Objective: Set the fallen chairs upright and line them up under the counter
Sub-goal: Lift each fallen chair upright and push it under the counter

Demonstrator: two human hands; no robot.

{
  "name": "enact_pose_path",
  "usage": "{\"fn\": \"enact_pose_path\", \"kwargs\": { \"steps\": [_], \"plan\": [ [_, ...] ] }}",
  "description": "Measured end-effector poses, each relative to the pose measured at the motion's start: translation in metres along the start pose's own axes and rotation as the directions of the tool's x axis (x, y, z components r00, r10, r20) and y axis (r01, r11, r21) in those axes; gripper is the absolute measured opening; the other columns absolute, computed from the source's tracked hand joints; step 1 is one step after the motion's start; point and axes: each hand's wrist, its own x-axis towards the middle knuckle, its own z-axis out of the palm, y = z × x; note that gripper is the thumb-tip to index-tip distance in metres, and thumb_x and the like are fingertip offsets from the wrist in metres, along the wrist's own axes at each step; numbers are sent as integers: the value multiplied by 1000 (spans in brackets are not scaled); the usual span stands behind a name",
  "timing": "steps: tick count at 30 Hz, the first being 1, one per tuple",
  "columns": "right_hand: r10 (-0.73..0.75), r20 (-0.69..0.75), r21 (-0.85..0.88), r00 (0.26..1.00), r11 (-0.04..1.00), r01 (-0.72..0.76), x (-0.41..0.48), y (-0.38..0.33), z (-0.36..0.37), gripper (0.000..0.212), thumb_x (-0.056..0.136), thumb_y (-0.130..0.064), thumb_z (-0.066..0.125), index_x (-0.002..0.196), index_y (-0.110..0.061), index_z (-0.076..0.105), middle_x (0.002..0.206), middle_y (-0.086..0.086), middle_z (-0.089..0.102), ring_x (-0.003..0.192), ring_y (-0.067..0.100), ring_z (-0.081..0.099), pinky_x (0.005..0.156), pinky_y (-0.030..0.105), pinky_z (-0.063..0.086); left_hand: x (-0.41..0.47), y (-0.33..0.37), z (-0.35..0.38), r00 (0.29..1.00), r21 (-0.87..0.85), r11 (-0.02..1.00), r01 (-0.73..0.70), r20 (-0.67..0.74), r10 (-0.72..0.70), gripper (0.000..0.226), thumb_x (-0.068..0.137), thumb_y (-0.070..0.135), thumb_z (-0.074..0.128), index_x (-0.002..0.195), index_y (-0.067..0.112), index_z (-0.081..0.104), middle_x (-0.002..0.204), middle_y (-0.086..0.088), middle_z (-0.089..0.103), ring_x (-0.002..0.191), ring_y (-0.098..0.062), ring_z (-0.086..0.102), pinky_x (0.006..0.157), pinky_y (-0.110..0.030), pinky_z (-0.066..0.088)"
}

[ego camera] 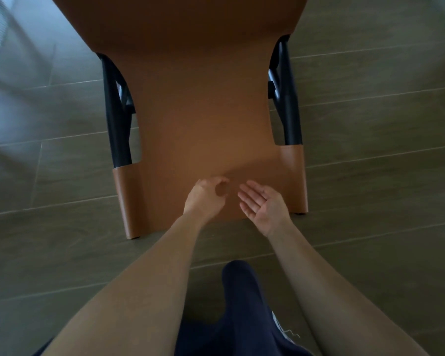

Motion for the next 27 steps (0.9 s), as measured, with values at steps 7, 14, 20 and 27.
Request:
{"fn": "enact_pose_path", "kwargs": {
  "steps": [7, 14, 20, 27],
  "plan": [
    [79, -107, 98, 991, 993, -68, 0, 24, -14, 34, 102, -22, 36, 121, -6, 59, 109, 10, 70, 101, 24, 64, 91, 38, 46, -15, -26, 14, 960, 428, 877, -217, 256, 112, 66, 89, 5, 57, 147, 28, 36, 163, 7, 5, 150, -12, -1, 116, -40, 21],
    [102, -301, 189, 948, 981, -45, -11, 40, -25, 29, 100, -17, 39, 118, -1, 56, 112, 18, 65, 96, 30, 65, 84, 37, 52, -18, -25, 14, 958, 437, 870, -229, 258, 122, 72, 86, -4, 51, 149, 28, 32, 163, 6, -2, 150, -13, -4, 117, -38, 18],
    [107, -316, 294, 943, 956, -10, -16, 36, -23, 36, 99, -16, 42, 130, 2, 50, 116, 19, 59, 107, 31, 61, 93, 38, 50, -20, -22, 11, 956, 437, 873, -216, 276, 98, 76, 85, -6, 49, 150, 29, 30, 163, 7, -4, 149, -12, -5, 118, -39, 19],
    [186, -343, 303, 921, 950, -78, -16, 31, -10, 40, 102, -24, 43, 135, -3, 49, 124, 10, 54, 121, 24, 54, 101, 35, 44, -28, -22, 17, 961, 480, 845, -234, 247, 126, 73, 88, -4, 50, 151, 24, 27, 163, 3, -6, 149, -14, -7, 117, -39, 20]
  ]
}}
